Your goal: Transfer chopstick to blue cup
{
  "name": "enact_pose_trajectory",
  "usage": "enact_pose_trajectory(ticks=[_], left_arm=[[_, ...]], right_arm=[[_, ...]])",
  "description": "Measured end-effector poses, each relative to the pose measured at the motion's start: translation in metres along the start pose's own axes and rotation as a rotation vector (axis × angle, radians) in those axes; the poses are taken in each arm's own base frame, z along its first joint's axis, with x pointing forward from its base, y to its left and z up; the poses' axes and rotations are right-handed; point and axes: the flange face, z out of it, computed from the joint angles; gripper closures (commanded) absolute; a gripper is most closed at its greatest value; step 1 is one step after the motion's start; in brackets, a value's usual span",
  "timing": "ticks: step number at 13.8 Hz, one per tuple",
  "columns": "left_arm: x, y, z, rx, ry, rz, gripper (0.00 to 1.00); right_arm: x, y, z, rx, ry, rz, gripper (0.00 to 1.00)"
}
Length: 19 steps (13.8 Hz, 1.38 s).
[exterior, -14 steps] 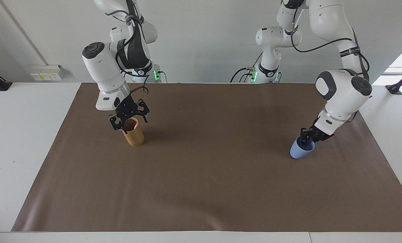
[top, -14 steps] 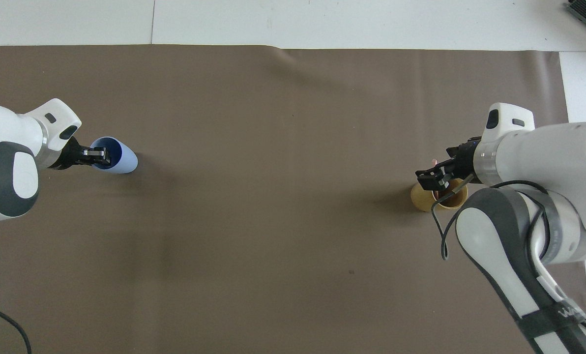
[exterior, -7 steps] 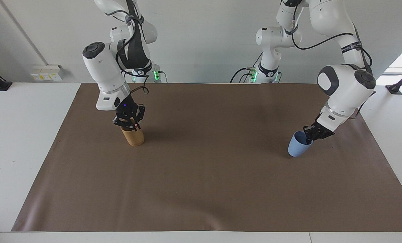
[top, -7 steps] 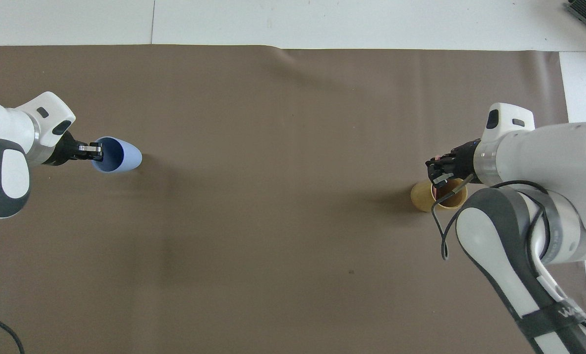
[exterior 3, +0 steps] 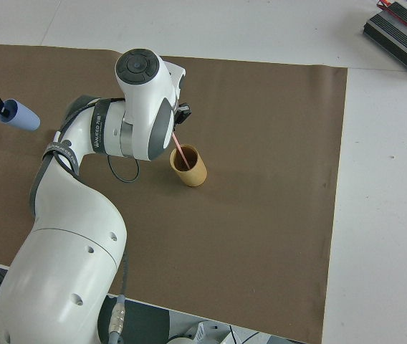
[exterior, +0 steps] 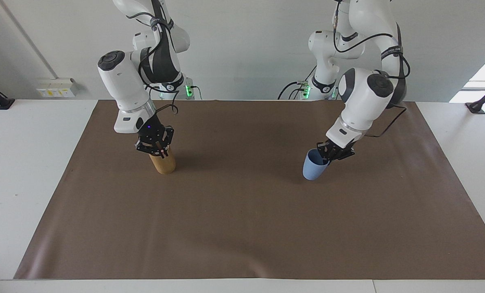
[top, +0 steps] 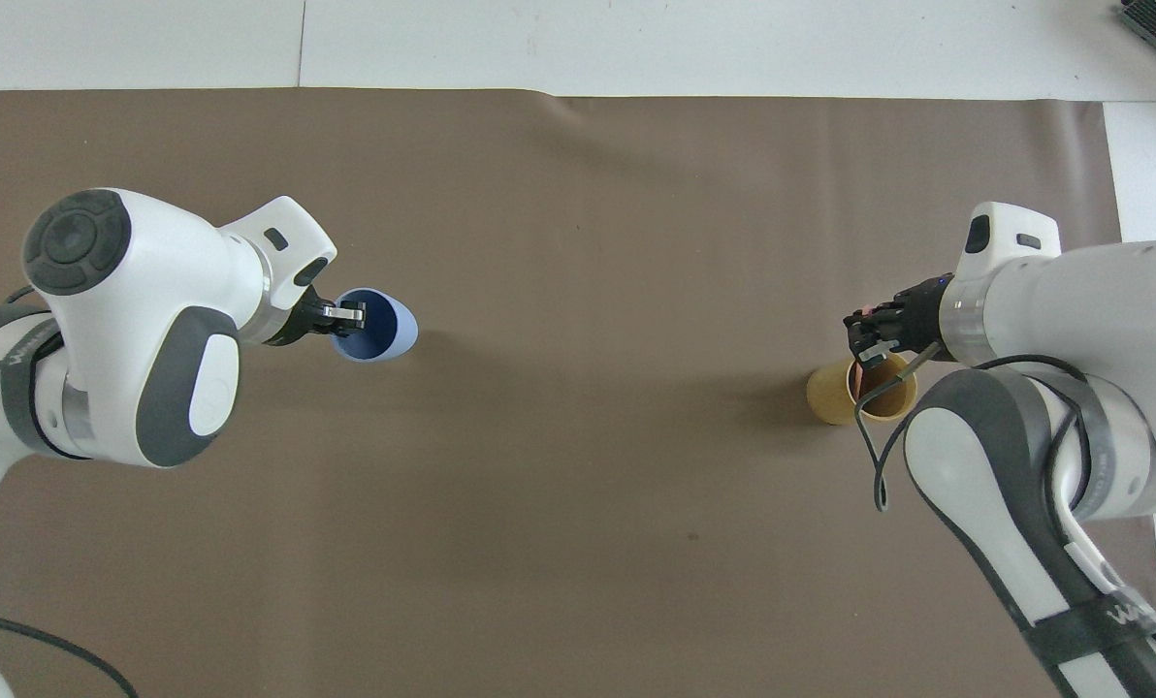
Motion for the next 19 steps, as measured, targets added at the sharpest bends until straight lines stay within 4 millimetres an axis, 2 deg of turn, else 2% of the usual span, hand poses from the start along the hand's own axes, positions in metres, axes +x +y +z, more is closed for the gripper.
enact_pose_trajectory(ticks=[3, 6, 10, 12, 14, 18, 19], left_arm=[[-0.019, 0.066, 0.009, -0.006, -0.012, -0.036, 1.00], [-0.044, 0.126, 0.017, -0.009, -0.028, -0.061, 1.00], [-0.062, 0.175, 0.025, 0.008, -0.030, -0.090, 1.00], [-0.062, 0.192, 0.035, 0.018, -0.035, -0.089, 1.00], [-0.061, 0.200, 0.047, 0.027, -0.046, -0.079, 1.00], [-0.062, 0.204, 0.069, 0.053, -0.080, -0.072, 1.00], [-0.062, 0.204, 0.071, 0.055, -0.083, -0.072, 0.65]], right_arm=[[0.001, -0.001, -0.014, 0.002, 0.005, -0.002, 1.00], [0.004, 0.005, -0.048, 0.009, 0.007, 0.004, 1.00], [0.002, 0.013, -0.094, 0.023, 0.003, 0.019, 1.00], [0.002, 0.014, -0.117, 0.030, -0.001, 0.024, 1.00], [0.003, 0.016, -0.136, 0.033, -0.001, 0.030, 1.00], [0.009, 0.013, -0.154, 0.023, 0.020, 0.052, 1.00], [0.011, 0.010, -0.157, 0.024, 0.021, 0.058, 1.00]])
